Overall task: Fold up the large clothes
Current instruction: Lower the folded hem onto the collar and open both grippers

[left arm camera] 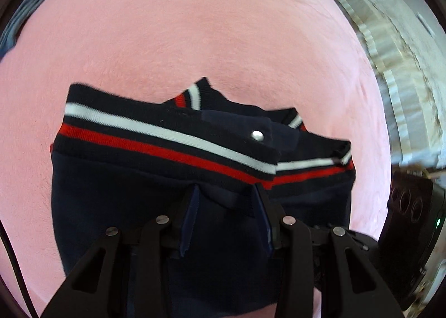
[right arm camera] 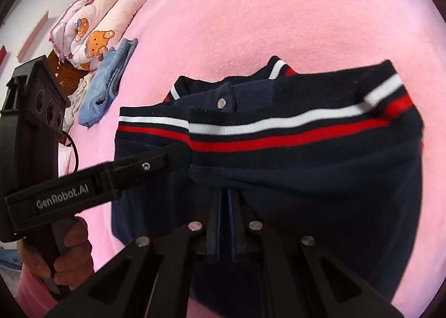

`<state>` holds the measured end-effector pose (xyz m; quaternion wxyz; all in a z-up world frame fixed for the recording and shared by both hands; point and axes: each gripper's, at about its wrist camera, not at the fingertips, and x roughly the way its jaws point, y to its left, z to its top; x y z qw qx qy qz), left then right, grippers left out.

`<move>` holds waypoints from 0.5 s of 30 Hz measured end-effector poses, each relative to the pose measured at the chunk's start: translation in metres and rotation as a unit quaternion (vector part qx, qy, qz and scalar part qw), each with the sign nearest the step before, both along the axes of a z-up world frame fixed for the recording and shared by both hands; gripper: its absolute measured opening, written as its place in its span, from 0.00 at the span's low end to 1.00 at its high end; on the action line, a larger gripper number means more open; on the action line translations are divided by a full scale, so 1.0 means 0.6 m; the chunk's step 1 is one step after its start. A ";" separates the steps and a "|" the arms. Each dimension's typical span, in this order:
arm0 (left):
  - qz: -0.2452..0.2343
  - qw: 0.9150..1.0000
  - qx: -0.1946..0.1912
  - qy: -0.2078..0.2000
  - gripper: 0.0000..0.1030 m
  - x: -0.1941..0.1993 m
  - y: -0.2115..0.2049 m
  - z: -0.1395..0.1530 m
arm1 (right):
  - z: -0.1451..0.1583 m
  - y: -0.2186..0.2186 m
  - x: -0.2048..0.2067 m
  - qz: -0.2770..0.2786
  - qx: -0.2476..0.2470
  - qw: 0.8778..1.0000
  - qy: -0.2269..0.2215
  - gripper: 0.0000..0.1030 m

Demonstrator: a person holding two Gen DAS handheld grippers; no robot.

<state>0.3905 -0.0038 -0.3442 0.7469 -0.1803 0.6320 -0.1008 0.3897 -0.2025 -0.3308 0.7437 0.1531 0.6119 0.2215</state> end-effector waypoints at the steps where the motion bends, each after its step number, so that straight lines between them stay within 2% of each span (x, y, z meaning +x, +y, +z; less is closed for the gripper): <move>1: 0.011 1.000 0.000 0.002 0.32 0.000 0.004 -0.006 | -0.002 0.001 0.004 -0.002 0.001 1.000 -0.003 0.04; 6: 0.027 1.000 0.007 -0.003 0.18 -0.006 0.022 -0.012 | -0.007 -0.001 0.022 -0.015 0.012 1.000 -0.018 0.03; 9: 0.035 0.999 0.012 -0.001 0.10 -0.009 0.030 -0.016 | 0.001 -0.020 0.028 -0.055 0.009 0.998 -0.043 0.00; 12: 0.050 0.999 0.008 -0.002 0.07 -0.015 0.048 -0.019 | -0.005 -0.049 0.042 -0.096 -0.004 0.995 -0.030 0.00; 15: 0.057 0.998 0.019 -0.010 0.05 -0.022 0.065 -0.014 | -0.005 -0.066 0.043 -0.101 -0.004 0.994 -0.034 0.00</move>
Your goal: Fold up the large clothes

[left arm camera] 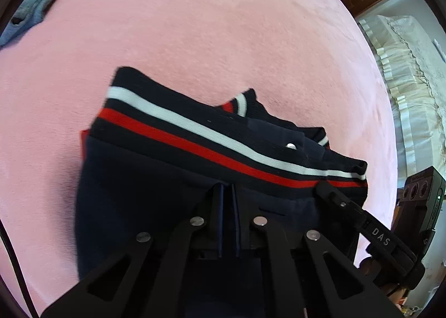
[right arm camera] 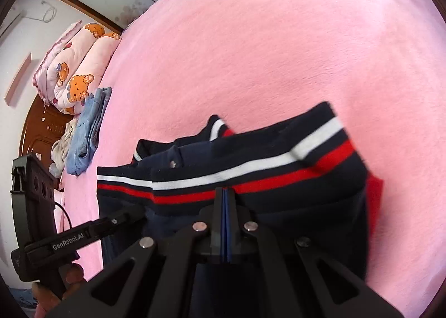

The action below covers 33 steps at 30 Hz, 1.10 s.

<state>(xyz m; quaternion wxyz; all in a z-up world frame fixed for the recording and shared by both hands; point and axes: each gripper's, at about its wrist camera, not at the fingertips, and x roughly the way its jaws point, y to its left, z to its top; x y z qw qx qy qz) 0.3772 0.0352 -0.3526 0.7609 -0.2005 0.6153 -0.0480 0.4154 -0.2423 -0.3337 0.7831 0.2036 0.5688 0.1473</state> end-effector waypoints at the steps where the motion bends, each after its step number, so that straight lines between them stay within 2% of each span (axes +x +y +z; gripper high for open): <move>1: 0.001 1.000 0.008 -0.005 0.05 -0.002 0.004 0.006 | 0.002 -0.003 -0.002 0.003 -0.015 1.000 -0.003 0.00; 2: 0.004 1.000 0.021 -0.009 0.05 -0.001 0.013 0.008 | 0.004 -0.006 -0.005 0.006 -0.034 0.999 -0.005 0.00; 3: 0.010 0.998 0.053 -0.014 0.05 -0.005 0.022 0.011 | 0.007 -0.014 -0.008 0.002 -0.045 0.999 -0.008 0.00; 4: 0.012 0.998 0.067 -0.017 0.05 -0.002 0.028 0.013 | 0.008 -0.022 -0.010 -0.005 -0.042 0.999 -0.007 0.00; 5: 0.015 0.998 0.061 -0.017 0.05 -0.004 0.038 0.011 | 0.007 -0.035 -0.013 -0.016 -0.033 0.999 -0.005 0.00; 7: 0.036 0.999 0.022 -0.013 0.04 -0.009 0.064 0.006 | 0.008 -0.057 -0.017 -0.034 -0.040 0.999 -0.007 0.00; 9: 0.044 0.999 0.013 -0.012 0.04 -0.011 0.079 0.006 | 0.012 -0.067 -0.020 -0.039 -0.043 0.998 -0.007 0.00; 10: 0.043 0.999 0.020 -0.014 0.04 -0.012 0.082 0.008 | 0.014 -0.069 -0.021 -0.041 -0.048 0.998 -0.006 0.00; 12: 0.042 0.996 0.072 -0.024 0.04 -0.016 0.087 0.017 | 0.023 -0.073 -0.024 -0.047 -0.069 0.996 -0.009 0.00; 13: 0.039 0.995 0.083 -0.028 0.04 -0.021 0.094 0.020 | 0.028 -0.074 -0.026 -0.049 -0.079 0.996 -0.013 0.00; 17: 0.055 0.996 0.072 -0.022 0.04 -0.037 0.124 0.019 | 0.040 -0.079 -0.036 -0.055 -0.095 0.994 -0.021 0.00; 21: 0.069 0.993 0.088 -0.027 0.04 -0.052 0.148 0.026 | 0.055 -0.083 -0.052 -0.062 -0.118 0.990 -0.037 0.00; 22: 0.077 0.992 0.093 -0.025 0.04 -0.054 0.151 0.027 | 0.058 -0.085 -0.055 -0.063 -0.134 0.988 -0.039 0.00; 24: 0.090 0.988 0.122 -0.013 0.12 -0.059 0.158 0.028 | 0.064 -0.089 -0.062 -0.064 -0.186 0.979 -0.047 0.00; 26: 0.097 0.989 0.114 -0.013 0.13 -0.068 0.165 0.032 | 0.068 -0.102 -0.069 -0.070 -0.180 0.980 -0.043 0.00; 28: 0.102 0.989 0.104 -0.018 0.13 -0.081 0.172 0.037 | 0.074 -0.114 -0.078 -0.080 -0.150 0.985 -0.041 0.00; 33: 0.097 0.989 0.104 -0.035 0.13 -0.114 0.172 0.056 | 0.090 -0.114 -0.110 -0.089 -0.128 0.986 -0.059 0.00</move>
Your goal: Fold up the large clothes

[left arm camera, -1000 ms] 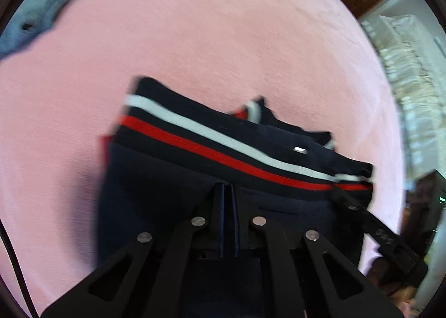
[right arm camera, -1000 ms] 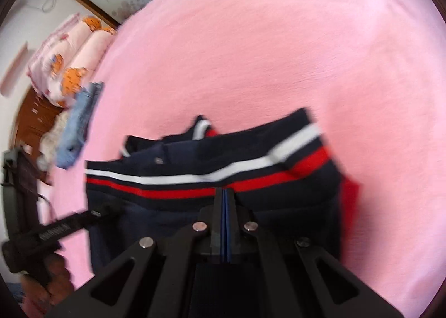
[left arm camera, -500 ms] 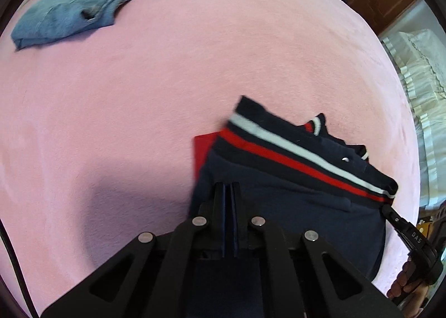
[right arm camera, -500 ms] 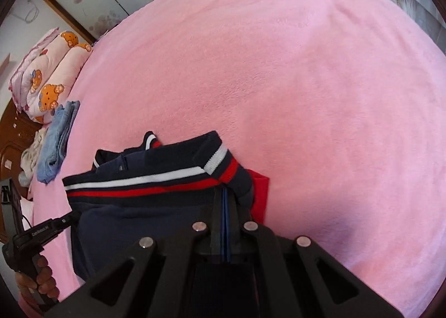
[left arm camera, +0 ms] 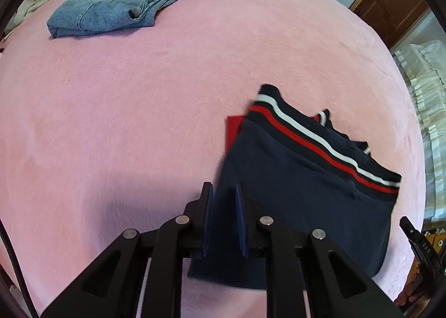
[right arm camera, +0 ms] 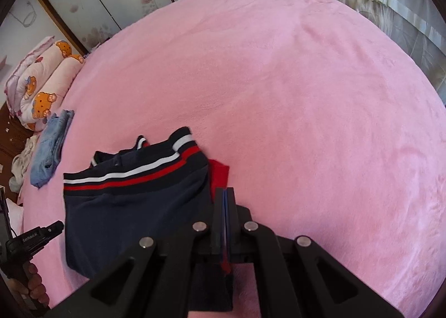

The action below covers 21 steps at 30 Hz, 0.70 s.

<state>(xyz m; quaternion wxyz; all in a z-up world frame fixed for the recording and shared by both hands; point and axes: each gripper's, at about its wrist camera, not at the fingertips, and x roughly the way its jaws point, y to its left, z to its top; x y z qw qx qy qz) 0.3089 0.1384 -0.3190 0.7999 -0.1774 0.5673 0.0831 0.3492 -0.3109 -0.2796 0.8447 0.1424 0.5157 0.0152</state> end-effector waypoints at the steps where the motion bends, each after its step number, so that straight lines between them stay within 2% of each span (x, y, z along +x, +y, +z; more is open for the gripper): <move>1: -0.002 1.000 -0.003 -0.002 0.13 -0.005 -0.007 0.001 | -0.001 0.004 -0.007 0.002 0.009 1.000 -0.001 0.00; 6: -0.031 0.999 -0.014 -0.004 0.13 -0.039 -0.048 0.008 | -0.012 0.041 -0.045 0.021 0.061 0.998 0.004 0.00; 10: -0.066 0.997 -0.041 -0.009 0.13 -0.055 -0.124 0.018 | -0.024 0.088 -0.069 0.052 0.085 0.995 0.015 0.00; 13: -0.094 0.993 -0.069 -0.009 0.12 -0.067 -0.156 0.018 | -0.030 0.133 -0.084 0.095 0.115 0.989 0.018 0.00; 15: -0.118 0.990 -0.081 -0.003 0.08 -0.067 -0.176 0.015 | -0.034 0.161 -0.087 0.123 0.136 0.983 0.025 0.00; 21: -0.156 0.983 -0.095 0.019 0.07 -0.057 -0.218 -0.009 | -0.050 0.215 -0.084 0.181 0.167 0.968 0.046 0.00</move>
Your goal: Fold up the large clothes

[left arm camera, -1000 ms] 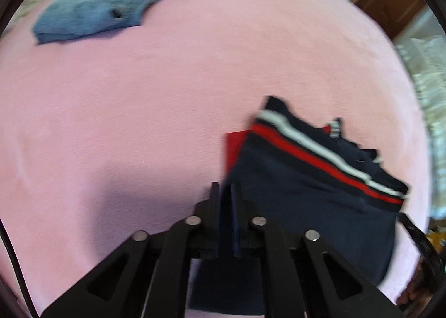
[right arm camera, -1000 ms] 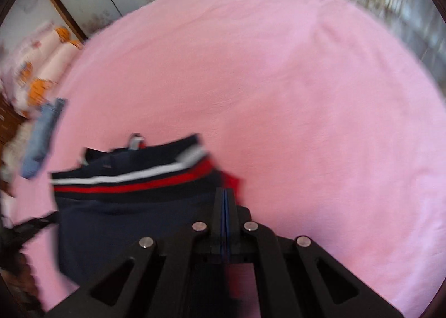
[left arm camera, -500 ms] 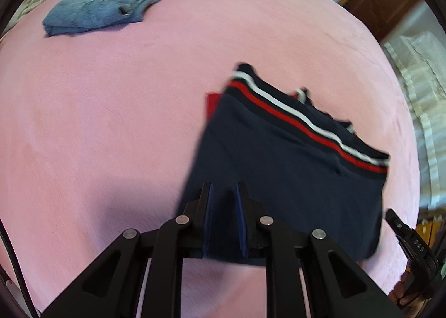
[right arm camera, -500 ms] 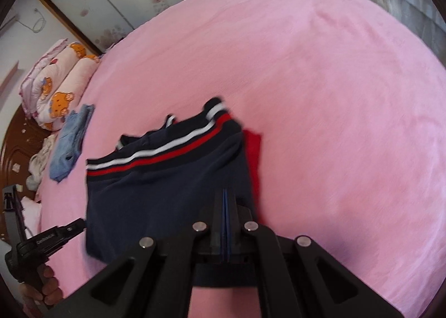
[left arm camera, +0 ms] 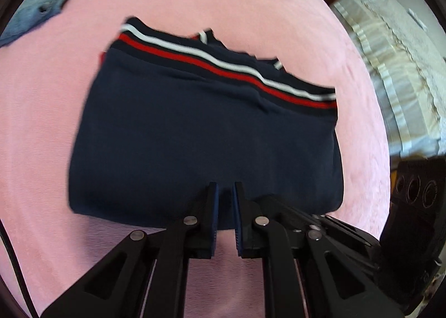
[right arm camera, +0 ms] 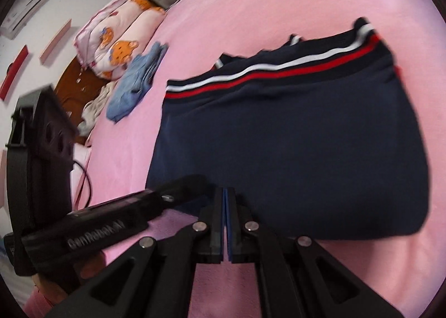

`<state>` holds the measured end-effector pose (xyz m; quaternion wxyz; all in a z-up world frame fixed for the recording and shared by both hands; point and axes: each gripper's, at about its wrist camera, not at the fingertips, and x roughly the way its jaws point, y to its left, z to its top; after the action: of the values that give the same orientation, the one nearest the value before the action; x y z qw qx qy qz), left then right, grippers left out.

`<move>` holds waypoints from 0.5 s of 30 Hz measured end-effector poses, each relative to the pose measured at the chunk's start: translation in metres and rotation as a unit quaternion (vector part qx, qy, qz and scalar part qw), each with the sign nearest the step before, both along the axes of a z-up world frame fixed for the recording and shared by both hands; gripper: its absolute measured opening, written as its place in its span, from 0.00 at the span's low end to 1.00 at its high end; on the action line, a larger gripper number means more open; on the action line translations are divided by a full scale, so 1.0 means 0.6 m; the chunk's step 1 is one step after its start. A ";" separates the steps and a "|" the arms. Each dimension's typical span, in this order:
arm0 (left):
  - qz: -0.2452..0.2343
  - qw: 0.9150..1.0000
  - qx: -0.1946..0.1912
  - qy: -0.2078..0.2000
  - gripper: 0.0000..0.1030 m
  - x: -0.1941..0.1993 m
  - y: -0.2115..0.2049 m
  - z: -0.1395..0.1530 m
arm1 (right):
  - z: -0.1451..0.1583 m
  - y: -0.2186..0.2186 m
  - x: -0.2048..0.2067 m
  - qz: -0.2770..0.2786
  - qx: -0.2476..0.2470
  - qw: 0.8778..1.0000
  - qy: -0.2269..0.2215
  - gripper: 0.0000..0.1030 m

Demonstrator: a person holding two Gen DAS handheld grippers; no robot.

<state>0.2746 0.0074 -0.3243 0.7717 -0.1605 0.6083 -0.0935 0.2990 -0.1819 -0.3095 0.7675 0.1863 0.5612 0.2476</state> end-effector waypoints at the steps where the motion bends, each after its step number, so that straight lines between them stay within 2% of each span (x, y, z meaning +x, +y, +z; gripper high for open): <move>1: -0.003 1.000 0.003 0.005 0.06 0.002 -0.005 -0.009 | -0.005 0.003 0.004 0.002 -0.008 1.000 0.003 0.00; 4: -0.013 0.999 0.030 0.042 0.06 0.006 -0.005 -0.044 | -0.028 -0.003 0.013 -0.006 -0.062 0.998 0.018 0.00; 5: -0.005 0.999 0.027 0.045 0.05 0.005 0.003 -0.052 | -0.034 -0.012 0.015 -0.013 -0.071 0.997 0.023 0.00; 7: 0.017 0.999 0.001 0.046 0.04 -0.002 0.025 -0.056 | -0.046 -0.042 0.016 -0.027 -0.054 0.997 0.039 0.00; 10: 0.042 0.998 -0.019 0.044 0.01 -0.014 0.059 -0.057 | -0.046 -0.085 0.011 -0.039 -0.031 0.998 0.043 0.00; 11: 0.055 0.997 -0.007 0.045 0.01 -0.019 0.071 -0.058 | -0.044 -0.096 0.008 -0.042 -0.027 0.998 0.045 0.00; 12: 0.059 0.997 -0.010 0.047 0.01 -0.021 0.079 -0.061 | -0.041 -0.105 0.004 -0.042 -0.037 0.997 0.043 0.00; 15: 0.076 0.996 -0.023 0.052 0.01 -0.030 0.102 -0.061 | -0.028 -0.132 -0.009 -0.060 -0.116 0.991 0.027 0.00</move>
<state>0.2568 0.0686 -0.3610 0.7402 -0.2286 0.6310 -0.0403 0.2936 -0.2612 -0.3263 0.7821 0.1363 0.5942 0.1289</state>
